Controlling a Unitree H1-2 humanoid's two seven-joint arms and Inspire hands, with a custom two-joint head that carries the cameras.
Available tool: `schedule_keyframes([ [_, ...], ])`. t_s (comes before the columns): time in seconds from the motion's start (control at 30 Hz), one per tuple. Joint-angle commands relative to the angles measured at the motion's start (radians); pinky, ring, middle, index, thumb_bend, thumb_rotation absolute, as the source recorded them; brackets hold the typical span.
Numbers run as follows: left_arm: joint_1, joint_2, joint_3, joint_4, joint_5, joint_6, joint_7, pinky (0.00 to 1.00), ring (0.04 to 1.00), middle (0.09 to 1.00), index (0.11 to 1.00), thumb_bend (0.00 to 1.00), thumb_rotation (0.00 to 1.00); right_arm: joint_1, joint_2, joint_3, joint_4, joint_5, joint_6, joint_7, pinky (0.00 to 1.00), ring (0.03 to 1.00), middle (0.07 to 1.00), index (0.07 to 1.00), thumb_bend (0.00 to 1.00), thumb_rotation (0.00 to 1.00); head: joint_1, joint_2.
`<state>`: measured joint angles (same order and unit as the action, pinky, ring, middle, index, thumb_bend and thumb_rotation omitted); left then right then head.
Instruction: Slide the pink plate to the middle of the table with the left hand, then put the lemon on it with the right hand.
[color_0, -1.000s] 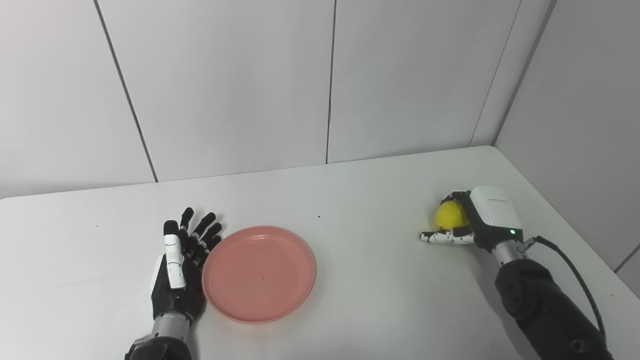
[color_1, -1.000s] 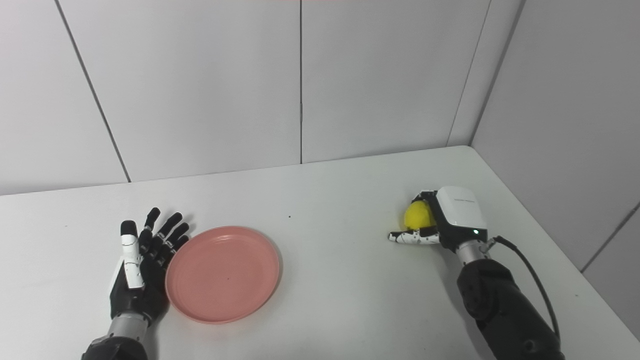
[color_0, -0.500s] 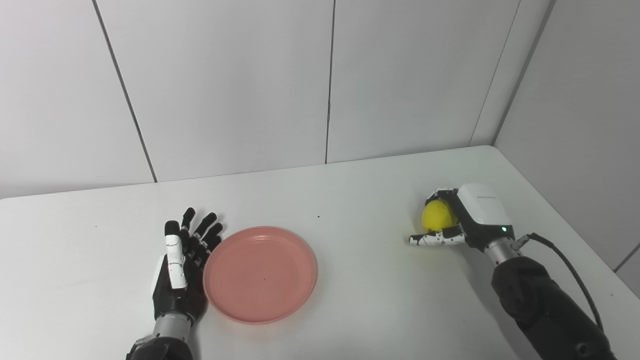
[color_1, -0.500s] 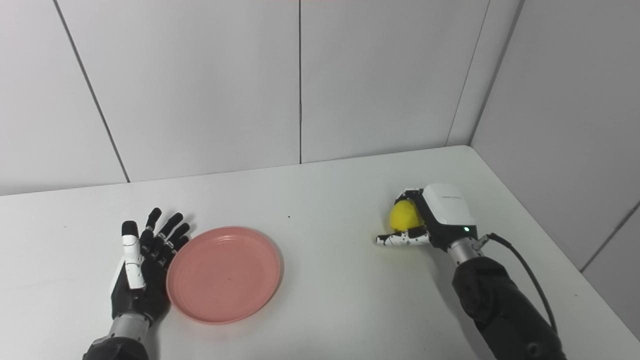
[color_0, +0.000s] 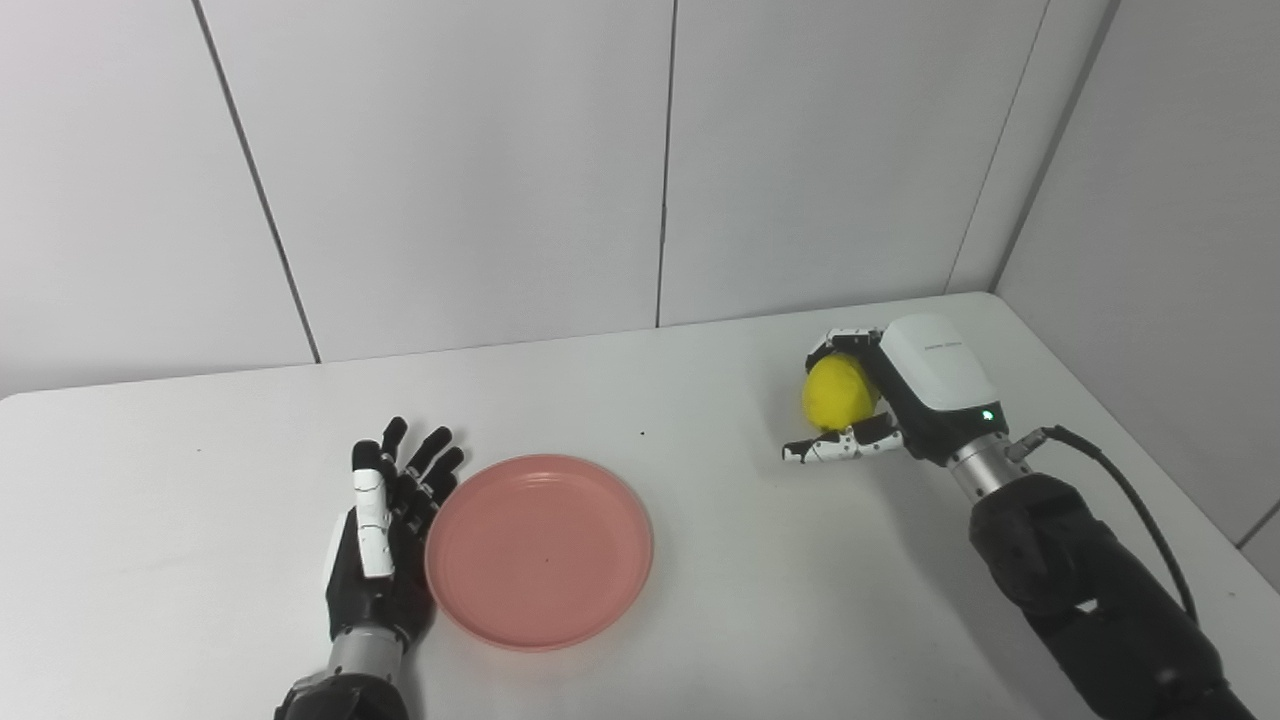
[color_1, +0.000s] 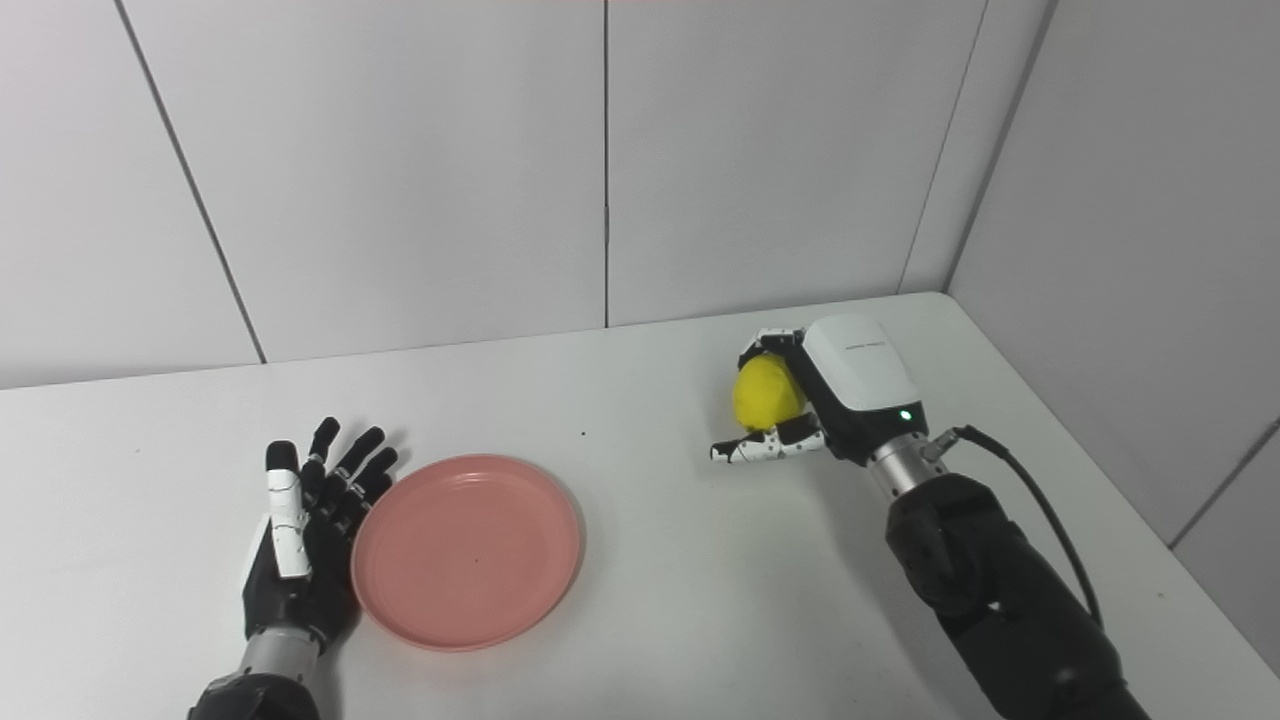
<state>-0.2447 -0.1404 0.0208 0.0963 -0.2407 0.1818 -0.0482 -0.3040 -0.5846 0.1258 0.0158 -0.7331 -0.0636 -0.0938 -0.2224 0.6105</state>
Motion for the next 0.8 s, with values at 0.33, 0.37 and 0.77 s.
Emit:
schedule_keyframes([
  [0.33, 0.024, -0.062, -0.043, 0.021, 0.068, -0.008, 0.056, 0.90, 0.859, 0.839, 0.931, 0.80, 0.94, -0.102, 0.008, 0.005, -0.145, 0.017, -0.103, 0.059, 0.17, 0.219, 0.305, 0.367, 0.52, 0.41, 0.129, -0.002],
  [0.37, 0.024, -0.064, -0.045, 0.022, 0.068, -0.009, 0.059, 0.91, 0.858, 0.837, 0.929, 0.80, 0.93, -0.103, 0.011, 0.005, -0.152, 0.019, -0.103, 0.066, 0.17, 0.219, 0.304, 0.366, 0.52, 0.41, 0.132, -0.003],
  [0.77, 0.024, -0.088, -0.055, 0.033, 0.062, -0.040, 0.087, 0.86, 0.847, 0.839, 0.917, 0.80, 0.89, -0.175, 0.079, 0.028, -0.222, 0.007, -0.111, 0.154, 0.16, 0.218, 0.309, 0.385, 0.53, 0.34, 0.188, -0.008],
])
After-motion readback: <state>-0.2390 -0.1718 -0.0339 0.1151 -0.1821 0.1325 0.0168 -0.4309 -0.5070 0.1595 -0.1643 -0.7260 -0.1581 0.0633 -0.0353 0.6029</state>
